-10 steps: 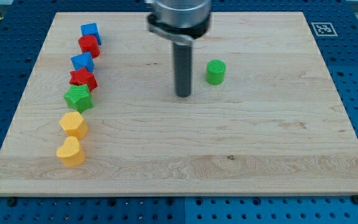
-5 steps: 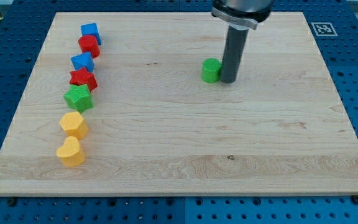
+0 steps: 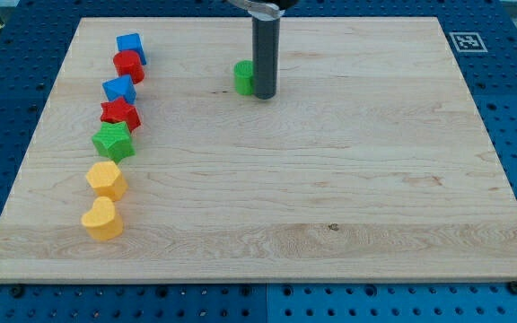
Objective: Move the green circle to the top left
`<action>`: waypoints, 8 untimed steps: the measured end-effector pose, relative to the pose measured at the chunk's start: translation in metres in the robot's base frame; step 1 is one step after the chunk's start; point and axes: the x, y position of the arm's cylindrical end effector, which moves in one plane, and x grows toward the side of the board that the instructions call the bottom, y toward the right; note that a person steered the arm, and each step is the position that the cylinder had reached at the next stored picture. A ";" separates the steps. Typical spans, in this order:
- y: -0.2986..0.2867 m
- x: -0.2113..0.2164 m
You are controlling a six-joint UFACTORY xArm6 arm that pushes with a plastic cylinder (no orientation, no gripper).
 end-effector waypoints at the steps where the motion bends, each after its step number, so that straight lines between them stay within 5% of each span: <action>1: -0.030 0.000; 4: -0.043 -0.063; 8: 0.020 -0.072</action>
